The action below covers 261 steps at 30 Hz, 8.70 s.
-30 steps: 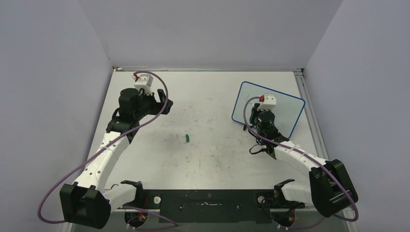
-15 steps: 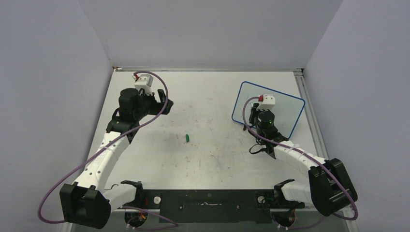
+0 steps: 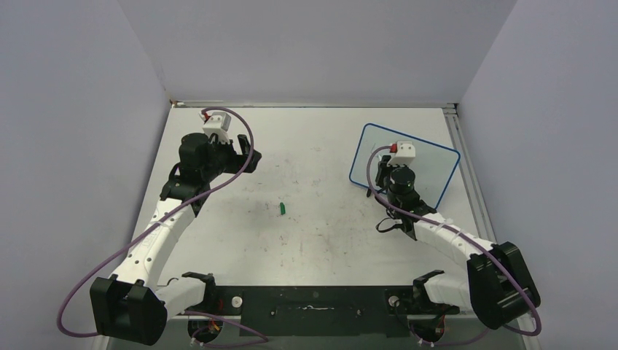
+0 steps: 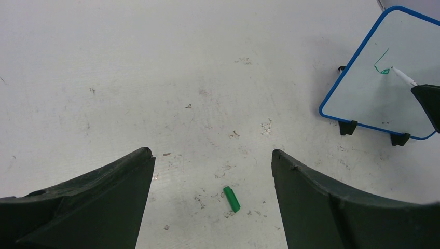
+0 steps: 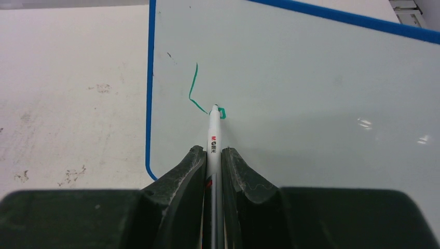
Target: Write a sentence on the whiteboard
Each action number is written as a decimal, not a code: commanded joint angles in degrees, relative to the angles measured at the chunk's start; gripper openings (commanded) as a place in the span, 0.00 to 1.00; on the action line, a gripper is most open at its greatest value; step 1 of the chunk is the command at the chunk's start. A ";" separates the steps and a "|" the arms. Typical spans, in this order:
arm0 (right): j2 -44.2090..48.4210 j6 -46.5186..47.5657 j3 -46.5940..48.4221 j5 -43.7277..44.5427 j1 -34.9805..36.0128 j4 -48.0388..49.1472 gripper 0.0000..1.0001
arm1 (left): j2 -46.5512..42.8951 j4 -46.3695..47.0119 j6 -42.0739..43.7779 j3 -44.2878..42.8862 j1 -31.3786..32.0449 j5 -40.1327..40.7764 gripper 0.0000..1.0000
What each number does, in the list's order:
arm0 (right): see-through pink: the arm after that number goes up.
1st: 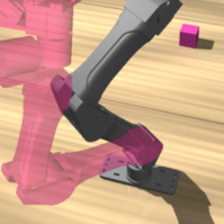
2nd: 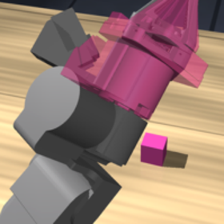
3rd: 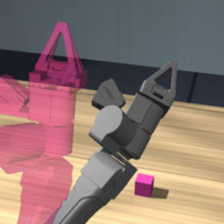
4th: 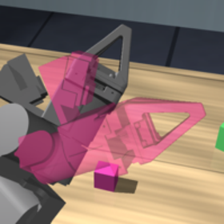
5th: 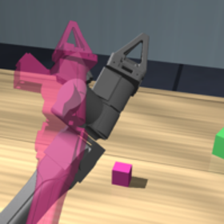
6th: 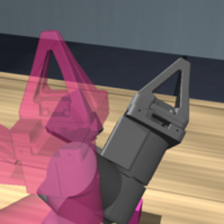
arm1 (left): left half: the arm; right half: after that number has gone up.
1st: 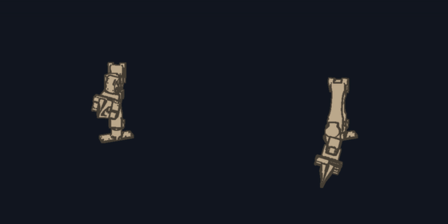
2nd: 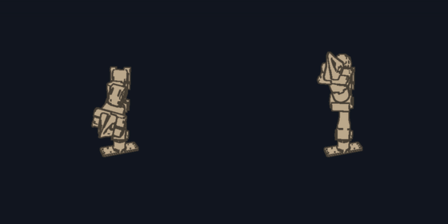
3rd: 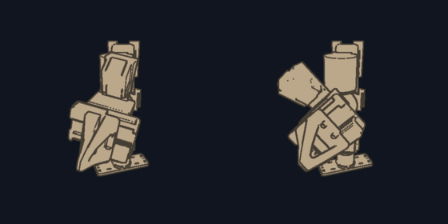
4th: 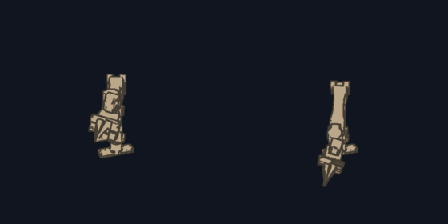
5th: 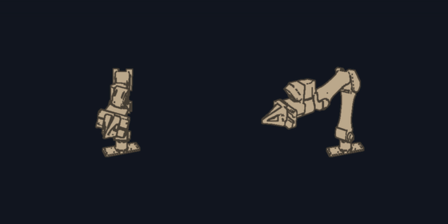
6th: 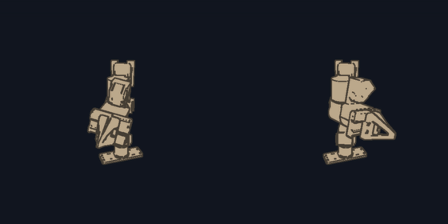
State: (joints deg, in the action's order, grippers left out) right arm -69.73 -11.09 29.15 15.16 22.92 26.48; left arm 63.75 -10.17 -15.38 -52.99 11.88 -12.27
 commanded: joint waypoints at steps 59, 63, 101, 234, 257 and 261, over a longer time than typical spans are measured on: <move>1.90 1.36 0.74 6.49 -0.42 2.84 0.05 | -1.43 1.40 0.31 0.06 -0.19 -1.19 0.82; 1.48 1.69 1.17 6.78 -0.42 3.04 0.05 | -1.43 1.39 0.34 0.05 -0.20 -1.18 0.82; 9.70 -6.51 -4.59 -17.28 -12.90 2.08 0.05 | -1.09 1.04 0.52 -0.11 -0.14 -1.23 0.82; 8.05 -5.49 -6.21 -7.78 -9.47 -0.29 0.05 | -1.19 1.17 0.52 -0.04 -0.02 -1.44 0.82; 10.71 -5.95 -7.10 -3.59 -9.39 -1.09 0.05 | -1.25 1.14 0.43 -0.02 -0.01 -1.46 0.82; 10.85 -6.04 -7.10 -3.52 -9.39 -1.17 0.05 | -1.39 1.17 0.43 -0.09 0.02 -1.45 0.82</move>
State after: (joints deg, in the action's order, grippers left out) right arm -60.23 -16.80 22.44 9.39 13.52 24.56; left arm 63.75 -10.17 -15.40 -52.97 11.90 -12.75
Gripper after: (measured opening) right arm 0.158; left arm 0.817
